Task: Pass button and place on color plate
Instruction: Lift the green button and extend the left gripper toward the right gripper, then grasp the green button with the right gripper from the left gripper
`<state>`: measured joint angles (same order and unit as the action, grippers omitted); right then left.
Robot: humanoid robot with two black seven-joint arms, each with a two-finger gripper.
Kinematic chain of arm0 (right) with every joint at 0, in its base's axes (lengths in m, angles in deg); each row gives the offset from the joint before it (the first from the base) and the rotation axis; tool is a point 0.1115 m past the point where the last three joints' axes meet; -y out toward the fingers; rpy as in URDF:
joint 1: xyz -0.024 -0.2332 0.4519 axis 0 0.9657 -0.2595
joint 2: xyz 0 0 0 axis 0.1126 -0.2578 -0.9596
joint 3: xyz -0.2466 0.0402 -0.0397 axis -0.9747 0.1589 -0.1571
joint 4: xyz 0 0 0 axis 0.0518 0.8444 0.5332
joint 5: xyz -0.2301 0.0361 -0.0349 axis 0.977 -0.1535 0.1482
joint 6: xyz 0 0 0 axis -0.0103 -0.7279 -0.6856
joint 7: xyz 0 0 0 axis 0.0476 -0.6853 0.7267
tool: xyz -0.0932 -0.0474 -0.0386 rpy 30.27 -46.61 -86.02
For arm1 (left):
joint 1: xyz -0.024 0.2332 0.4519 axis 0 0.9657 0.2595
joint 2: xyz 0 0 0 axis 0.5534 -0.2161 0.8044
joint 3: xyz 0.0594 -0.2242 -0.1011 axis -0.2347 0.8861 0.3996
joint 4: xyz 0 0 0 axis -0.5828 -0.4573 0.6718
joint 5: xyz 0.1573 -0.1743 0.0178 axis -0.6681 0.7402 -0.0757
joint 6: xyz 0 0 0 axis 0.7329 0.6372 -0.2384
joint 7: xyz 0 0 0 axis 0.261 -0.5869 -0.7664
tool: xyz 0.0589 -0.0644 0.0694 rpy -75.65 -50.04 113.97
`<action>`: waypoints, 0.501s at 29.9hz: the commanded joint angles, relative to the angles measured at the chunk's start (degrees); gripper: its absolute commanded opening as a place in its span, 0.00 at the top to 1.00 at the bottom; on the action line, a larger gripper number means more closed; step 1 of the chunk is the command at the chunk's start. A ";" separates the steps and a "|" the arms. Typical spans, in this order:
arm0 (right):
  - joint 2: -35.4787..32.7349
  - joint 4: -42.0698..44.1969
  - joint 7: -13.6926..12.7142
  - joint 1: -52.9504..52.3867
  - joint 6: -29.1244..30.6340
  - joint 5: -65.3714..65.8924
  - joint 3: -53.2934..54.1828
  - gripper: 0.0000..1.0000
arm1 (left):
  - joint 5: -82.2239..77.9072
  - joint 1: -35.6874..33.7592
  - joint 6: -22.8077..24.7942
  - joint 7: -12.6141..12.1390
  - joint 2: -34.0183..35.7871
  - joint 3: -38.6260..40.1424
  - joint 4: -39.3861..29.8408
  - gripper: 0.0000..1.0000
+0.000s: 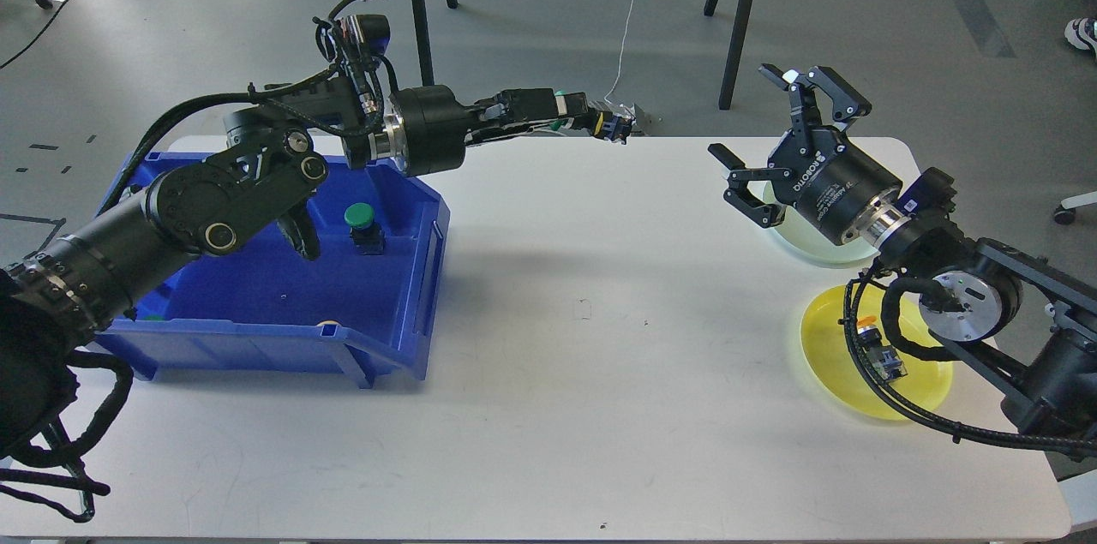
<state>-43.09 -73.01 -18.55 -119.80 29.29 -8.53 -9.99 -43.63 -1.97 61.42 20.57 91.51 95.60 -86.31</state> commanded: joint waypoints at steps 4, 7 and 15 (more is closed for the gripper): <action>5.96 3.58 0.00 -3.55 -0.45 0.08 -4.47 0.01 | 0.00 0.01 0.00 0.00 -0.04 -0.07 -0.01 0.76; 9.64 7.53 0.00 -5.48 -1.15 0.08 -6.32 0.01 | 0.00 0.01 0.00 0.00 -0.04 -0.07 -0.01 0.75; 15.45 11.15 0.00 -8.82 -1.33 0.08 -7.20 0.02 | 0.09 0.01 0.00 0.00 -0.04 0.02 0.08 0.75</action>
<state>-29.13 -62.33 -18.56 -127.63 27.98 -8.39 -16.64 -43.62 -1.97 61.42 20.57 91.47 95.53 -86.32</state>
